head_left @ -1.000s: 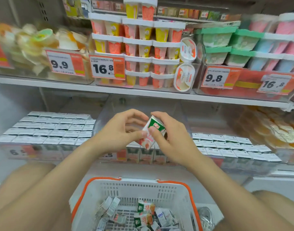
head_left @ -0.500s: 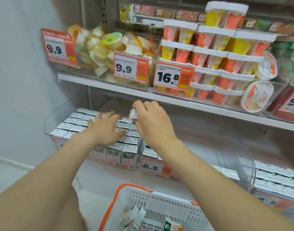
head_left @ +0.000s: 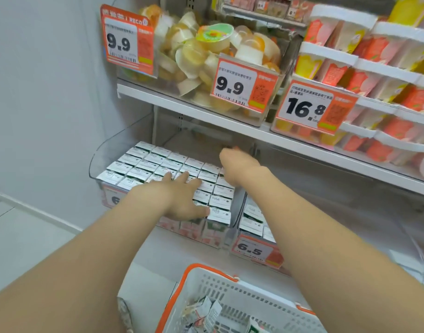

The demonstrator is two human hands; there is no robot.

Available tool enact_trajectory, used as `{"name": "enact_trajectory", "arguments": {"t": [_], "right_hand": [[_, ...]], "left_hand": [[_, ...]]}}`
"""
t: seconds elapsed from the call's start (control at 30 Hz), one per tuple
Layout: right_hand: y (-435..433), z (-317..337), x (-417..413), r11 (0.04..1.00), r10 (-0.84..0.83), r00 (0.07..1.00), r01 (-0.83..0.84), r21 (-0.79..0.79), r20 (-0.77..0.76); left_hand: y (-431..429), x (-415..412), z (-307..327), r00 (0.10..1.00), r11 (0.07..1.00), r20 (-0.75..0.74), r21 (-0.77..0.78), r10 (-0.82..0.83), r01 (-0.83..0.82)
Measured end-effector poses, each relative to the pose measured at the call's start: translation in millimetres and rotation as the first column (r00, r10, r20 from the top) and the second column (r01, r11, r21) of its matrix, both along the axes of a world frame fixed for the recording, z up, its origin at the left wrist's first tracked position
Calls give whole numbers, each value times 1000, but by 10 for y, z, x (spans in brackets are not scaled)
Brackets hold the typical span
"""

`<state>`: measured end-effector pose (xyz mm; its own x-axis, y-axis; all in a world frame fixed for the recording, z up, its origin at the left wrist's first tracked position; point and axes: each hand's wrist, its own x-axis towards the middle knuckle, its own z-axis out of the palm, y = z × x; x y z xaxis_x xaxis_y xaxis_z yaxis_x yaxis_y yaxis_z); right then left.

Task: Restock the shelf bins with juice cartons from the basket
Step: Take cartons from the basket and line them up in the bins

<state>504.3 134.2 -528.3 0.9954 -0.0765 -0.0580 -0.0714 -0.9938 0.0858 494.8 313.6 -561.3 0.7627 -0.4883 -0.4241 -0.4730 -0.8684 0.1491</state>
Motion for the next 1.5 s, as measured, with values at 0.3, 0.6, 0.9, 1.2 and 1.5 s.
{"name": "enact_trajectory", "arguments": {"t": [0.3, 0.6, 0.9, 1.2, 1.5], "right_hand": [[1, -32, -389, 994, 84, 990, -91, 57, 117], [35, -506, -2131, 879, 101, 796, -352, 322, 597], [-524, -1680, -2879, 959, 108, 955, -27, 283, -275], [-941, -2946, -3050, 942, -43, 845, 212, 260, -534], [-1080, -3631, -3121, 897, -115, 773, 350, 269, -623]], "left_hand": [[-28, -272, 132, 991, 997, 121, -40, -64, 69], [-198, -1182, 29, 950, 937, 255, -250, -180, 244], [-687, -1636, -1238, 875, 859, -262, 214, -407, 464], [-661, -1856, -2284, 948, 926, -219, 249, -231, 283], [-598, -2128, -3523, 932, 950, -259, 247, 254, -191]]}}
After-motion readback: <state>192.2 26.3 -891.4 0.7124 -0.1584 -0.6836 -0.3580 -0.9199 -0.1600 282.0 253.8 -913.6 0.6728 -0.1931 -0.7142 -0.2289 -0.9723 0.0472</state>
